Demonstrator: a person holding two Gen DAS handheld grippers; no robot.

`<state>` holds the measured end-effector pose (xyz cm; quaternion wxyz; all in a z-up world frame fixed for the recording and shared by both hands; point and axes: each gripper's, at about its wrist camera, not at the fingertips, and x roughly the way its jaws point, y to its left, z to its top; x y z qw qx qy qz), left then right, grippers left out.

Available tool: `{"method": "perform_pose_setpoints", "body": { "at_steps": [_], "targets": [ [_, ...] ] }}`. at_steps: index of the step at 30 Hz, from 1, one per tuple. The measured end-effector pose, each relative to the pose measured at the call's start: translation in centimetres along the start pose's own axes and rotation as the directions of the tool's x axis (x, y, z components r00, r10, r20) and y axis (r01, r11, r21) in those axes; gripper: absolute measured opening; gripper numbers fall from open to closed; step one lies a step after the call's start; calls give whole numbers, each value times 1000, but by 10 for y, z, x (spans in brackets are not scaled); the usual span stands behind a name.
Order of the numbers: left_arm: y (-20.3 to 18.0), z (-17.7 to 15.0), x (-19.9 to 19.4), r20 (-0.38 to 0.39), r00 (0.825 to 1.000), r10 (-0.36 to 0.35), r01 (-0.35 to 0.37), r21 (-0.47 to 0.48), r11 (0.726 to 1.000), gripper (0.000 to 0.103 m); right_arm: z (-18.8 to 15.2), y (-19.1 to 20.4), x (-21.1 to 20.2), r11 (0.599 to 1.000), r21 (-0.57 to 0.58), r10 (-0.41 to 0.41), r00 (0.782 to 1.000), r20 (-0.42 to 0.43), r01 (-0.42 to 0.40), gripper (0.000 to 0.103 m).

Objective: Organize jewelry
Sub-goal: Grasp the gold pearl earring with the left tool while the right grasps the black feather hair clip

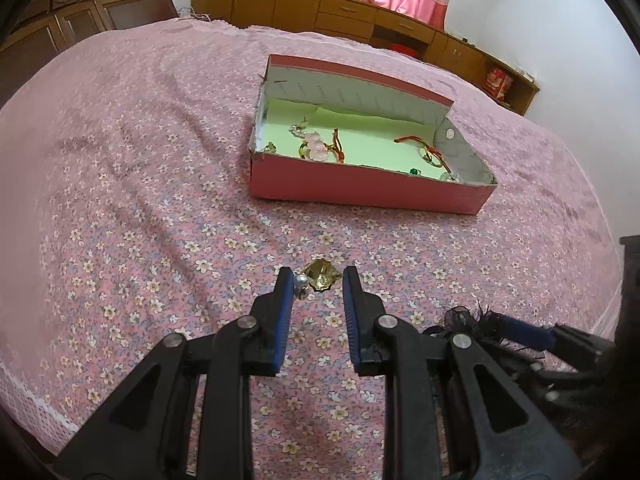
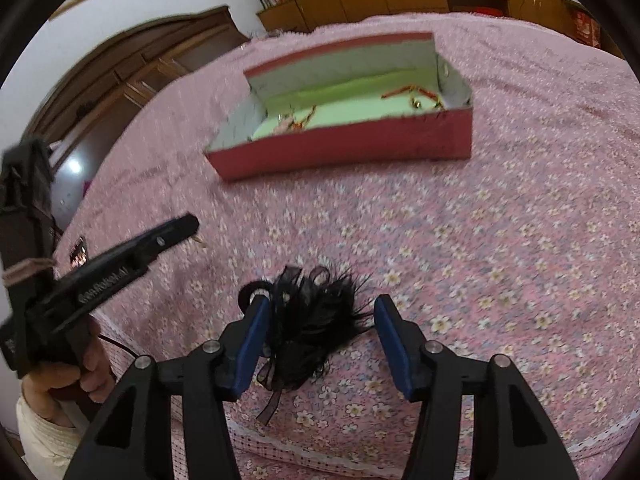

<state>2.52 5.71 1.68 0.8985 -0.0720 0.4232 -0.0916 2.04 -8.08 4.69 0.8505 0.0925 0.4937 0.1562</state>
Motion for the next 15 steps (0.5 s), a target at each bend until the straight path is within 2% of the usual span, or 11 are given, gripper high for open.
{"method": "perform_pose_setpoints", "body": {
  "at_steps": [4, 9, 11, 15],
  "targets": [
    [1, -1, 2, -3, 1000, -2, 2, -3, 1000, 16, -1, 2, 15, 1000, 4, -1, 999, -39, 1, 57],
    [1, -2, 6, -11, 1000, 0, 0, -6, 1000, 16, 0, 3, 23, 1000, 2, -3, 999, -46, 3, 56],
    [0, -1, 8, -14, 1000, 1, -1, -5, 1000, 16, 0, 2, 25, 1000, 1, 13, 999, -45, -13, 45],
    [-2, 0, 11, -18, 1000, 2, -2, -1, 1000, 16, 0, 1, 25, 999, 2, 38, 999, -38, -38, 42]
  ]
}}
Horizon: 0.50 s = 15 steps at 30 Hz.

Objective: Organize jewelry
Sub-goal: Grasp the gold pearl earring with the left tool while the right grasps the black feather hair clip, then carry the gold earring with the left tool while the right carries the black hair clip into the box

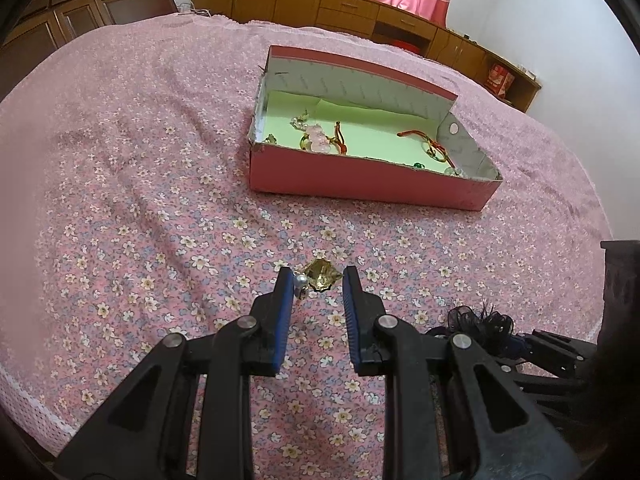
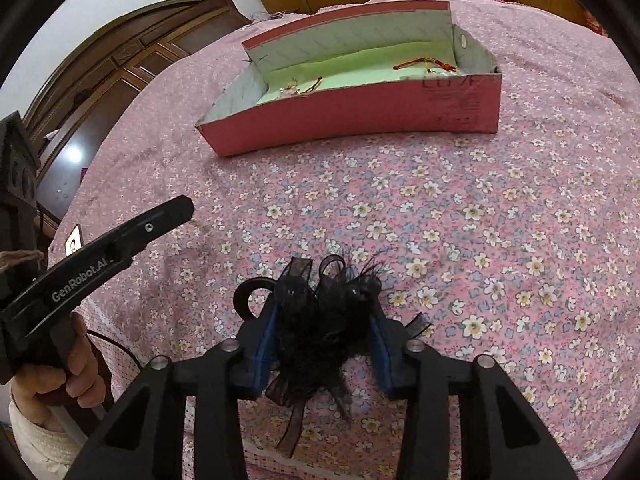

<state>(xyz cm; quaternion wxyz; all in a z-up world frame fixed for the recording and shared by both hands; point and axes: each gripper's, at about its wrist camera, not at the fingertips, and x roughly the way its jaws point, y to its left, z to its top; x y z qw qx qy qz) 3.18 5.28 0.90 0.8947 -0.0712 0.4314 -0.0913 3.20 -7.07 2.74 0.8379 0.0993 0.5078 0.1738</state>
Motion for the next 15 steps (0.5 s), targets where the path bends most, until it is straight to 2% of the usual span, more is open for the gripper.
{"method": "perform_pose_setpoints", "body": {
  "at_steps": [6, 15],
  "targets": [
    [-2, 2, 1, 1, 1000, 2, -2, 5, 1000, 16, 0, -6, -15, 1000, -16, 4, 999, 36, -3, 41],
    [-7, 6, -2, 18, 1000, -2, 2, 21, 1000, 16, 7, -12, -36, 998, -38, -41, 991, 125, 46, 41]
  ]
}}
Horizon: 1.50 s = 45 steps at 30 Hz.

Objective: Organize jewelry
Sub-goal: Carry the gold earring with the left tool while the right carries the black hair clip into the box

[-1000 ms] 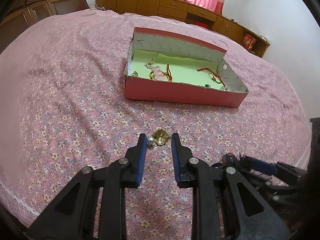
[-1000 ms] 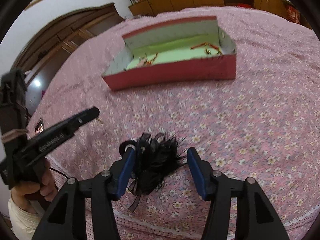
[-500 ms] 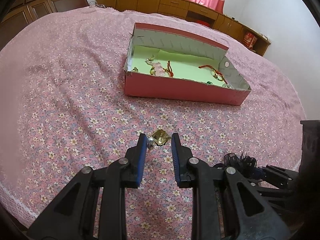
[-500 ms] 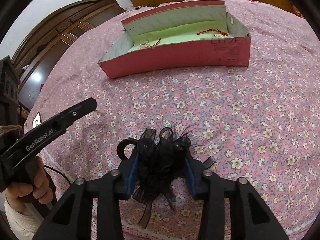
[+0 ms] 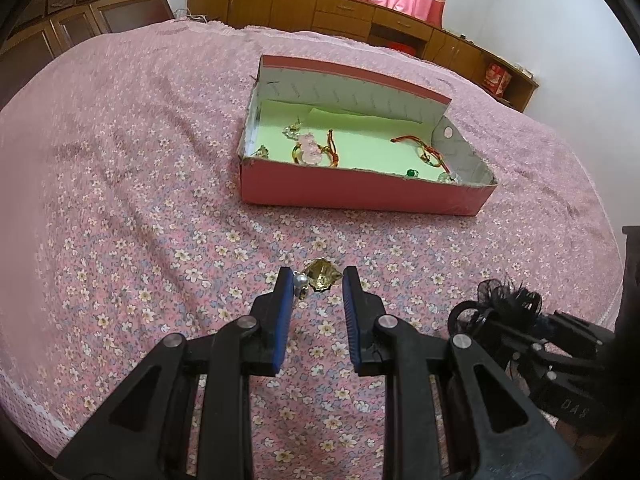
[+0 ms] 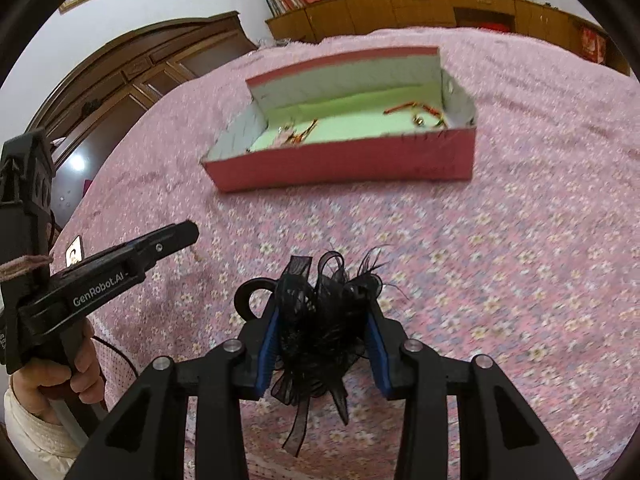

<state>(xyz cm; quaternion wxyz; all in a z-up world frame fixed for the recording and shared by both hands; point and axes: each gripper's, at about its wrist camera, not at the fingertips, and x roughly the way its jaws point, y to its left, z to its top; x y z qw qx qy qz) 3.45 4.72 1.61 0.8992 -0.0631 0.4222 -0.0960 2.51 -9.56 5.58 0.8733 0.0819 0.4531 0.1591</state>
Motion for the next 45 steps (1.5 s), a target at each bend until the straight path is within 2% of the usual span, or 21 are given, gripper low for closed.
{"method": "perform_pose_setpoints", "body": {
  "at_steps": [14, 31, 37, 45],
  "targets": [
    [-13, 12, -16, 113, 993, -42, 38, 35, 999, 16, 17, -6, -18, 998, -39, -47, 991, 125, 53, 41],
    [-29, 46, -16, 234, 969, -78, 64, 64, 996, 16, 57, -10, -24, 993, -86, -54, 963, 265, 80, 41],
    [-33, 61, -4, 281, 956, -79, 65, 60, 996, 17, 75, -12, -19, 990, -99, -63, 945, 320, 99, 41],
    [-38, 76, 14, 356, 932, -60, 32, 85, 996, 17, 96, -16, -3, 979, -130, -87, 906, 415, 154, 41]
  ]
}}
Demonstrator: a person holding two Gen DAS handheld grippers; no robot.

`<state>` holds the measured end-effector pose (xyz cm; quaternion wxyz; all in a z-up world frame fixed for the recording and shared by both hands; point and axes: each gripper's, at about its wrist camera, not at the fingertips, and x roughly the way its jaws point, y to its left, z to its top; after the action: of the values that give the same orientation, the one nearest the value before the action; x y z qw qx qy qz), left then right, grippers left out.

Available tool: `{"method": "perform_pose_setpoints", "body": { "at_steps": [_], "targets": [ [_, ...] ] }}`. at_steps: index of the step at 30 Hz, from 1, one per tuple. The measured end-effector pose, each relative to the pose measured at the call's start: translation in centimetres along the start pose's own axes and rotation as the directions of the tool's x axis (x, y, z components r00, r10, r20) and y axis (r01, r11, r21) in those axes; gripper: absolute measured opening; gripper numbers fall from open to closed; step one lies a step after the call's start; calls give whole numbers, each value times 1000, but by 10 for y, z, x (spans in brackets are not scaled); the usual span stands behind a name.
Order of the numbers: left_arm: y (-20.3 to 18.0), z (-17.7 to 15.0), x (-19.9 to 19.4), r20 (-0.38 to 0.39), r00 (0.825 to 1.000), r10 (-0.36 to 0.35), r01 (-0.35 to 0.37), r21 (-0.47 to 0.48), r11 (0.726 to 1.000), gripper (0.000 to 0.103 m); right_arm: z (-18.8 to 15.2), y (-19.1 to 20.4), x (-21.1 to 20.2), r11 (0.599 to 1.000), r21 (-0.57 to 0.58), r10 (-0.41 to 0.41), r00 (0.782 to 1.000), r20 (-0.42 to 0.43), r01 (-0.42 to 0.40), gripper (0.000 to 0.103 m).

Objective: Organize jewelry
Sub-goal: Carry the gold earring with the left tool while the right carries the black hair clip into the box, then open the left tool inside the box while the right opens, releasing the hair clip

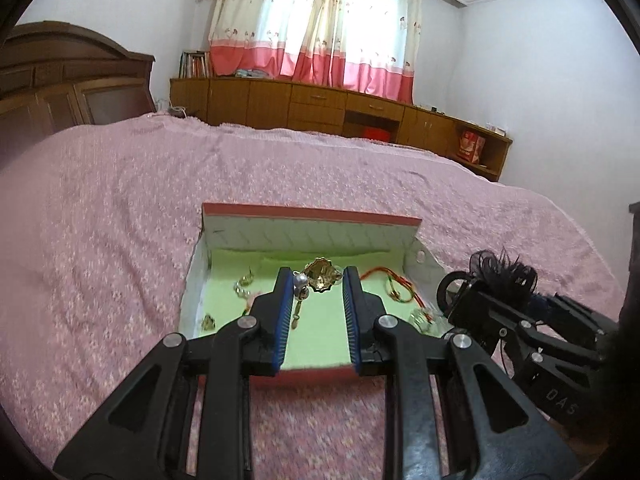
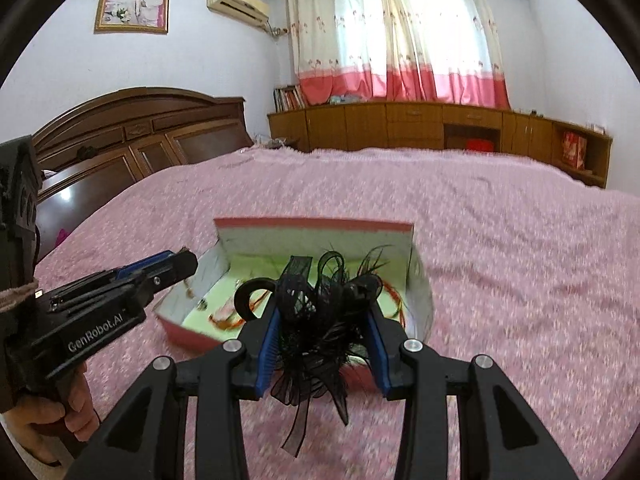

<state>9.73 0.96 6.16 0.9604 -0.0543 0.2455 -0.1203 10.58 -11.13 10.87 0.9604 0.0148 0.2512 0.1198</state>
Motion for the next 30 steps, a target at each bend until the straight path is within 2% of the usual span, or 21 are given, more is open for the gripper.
{"method": "perform_pose_setpoints", "body": {
  "at_steps": [4, 9, 13, 24, 30],
  "targets": [
    [3, -2, 19, 7, 1000, 4, -4, -13, 1000, 17, 1, -4, 17, 1000, -11, -13, 999, 32, 14, 41],
    [4, -8, 37, 3, 1000, 23, -23, -11, 1000, 17, -2, -8, 44, 999, -24, -39, 999, 31, 39, 41],
    [6, -11, 50, -8, 999, 37, -37, -8, 999, 17, -7, -12, 61, 999, -17, -50, 999, 3, 50, 41],
    [19, -20, 82, -110, 992, 57, -63, -48, 997, 17, -16, -28, 92, 998, 41, -49, 992, -119, 54, 42],
    [22, -19, 88, -156, 985, 78, -86, -51, 995, 23, -16, -30, 96, 997, 62, -41, 988, -151, 51, 48]
  ]
}}
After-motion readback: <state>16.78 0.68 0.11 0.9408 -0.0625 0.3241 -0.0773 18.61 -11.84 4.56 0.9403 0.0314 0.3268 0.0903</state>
